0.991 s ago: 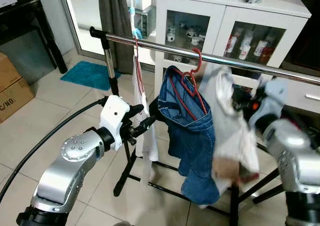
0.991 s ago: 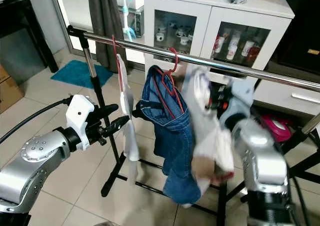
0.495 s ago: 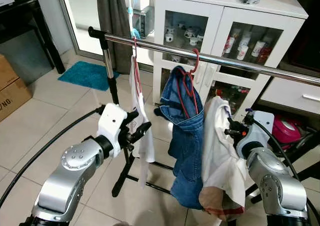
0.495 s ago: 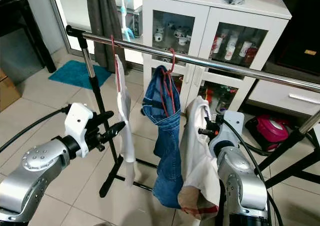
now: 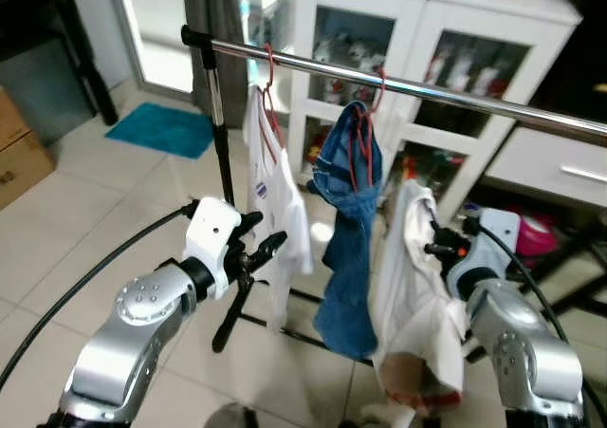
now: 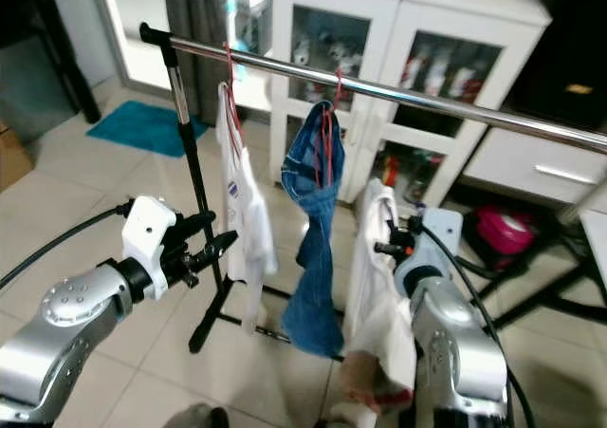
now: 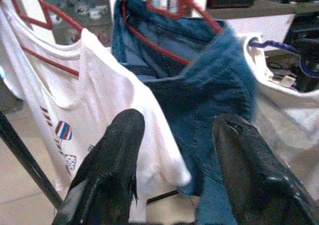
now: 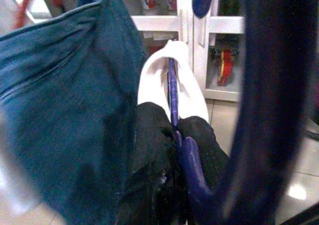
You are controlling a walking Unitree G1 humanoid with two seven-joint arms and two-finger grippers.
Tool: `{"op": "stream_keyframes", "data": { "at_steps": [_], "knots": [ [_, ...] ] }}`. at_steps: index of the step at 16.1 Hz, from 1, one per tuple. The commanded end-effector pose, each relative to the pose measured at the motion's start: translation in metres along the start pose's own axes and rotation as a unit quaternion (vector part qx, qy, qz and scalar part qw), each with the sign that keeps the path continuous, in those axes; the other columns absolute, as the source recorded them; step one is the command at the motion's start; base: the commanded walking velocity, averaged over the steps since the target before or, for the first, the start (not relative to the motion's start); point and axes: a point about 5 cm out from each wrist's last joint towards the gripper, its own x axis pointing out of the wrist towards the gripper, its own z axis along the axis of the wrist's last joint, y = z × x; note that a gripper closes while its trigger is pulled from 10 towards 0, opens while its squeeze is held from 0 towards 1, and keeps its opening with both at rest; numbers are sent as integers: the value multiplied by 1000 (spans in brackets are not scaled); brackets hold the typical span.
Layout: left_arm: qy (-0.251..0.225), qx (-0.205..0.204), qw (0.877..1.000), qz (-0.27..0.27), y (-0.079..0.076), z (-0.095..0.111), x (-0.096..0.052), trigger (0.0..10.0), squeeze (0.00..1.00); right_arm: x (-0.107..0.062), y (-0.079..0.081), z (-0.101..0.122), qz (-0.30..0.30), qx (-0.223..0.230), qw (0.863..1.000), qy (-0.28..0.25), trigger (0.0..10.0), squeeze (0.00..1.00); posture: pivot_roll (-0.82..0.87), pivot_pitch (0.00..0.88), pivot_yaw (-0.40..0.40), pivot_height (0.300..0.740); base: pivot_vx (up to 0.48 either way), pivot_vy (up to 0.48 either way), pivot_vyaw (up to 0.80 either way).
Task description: Hang hanger
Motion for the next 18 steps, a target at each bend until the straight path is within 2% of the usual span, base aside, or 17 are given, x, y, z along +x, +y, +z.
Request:
{"op": "stream_keyframes", "data": {
  "at_steps": [1,14,18],
  "knots": [
    [0,4,1000,-1,-2,1,-1,10000,0,-1,1,7,7,1,1000,-11,0,0,-63,0,-42,740,-292,0,0],
    [-1,8,1000,-5,-2,2,-1,10000,0,1,7,7,35,-7,999,-4,0,0,-56,0,-49,740,-289,0,0],
    [-3,3,1000,-7,-4,2,-2,10000,0,1,10,5,45,-12,999,1,0,0,-52,0,-56,740,0,0,0]
  ]
}}
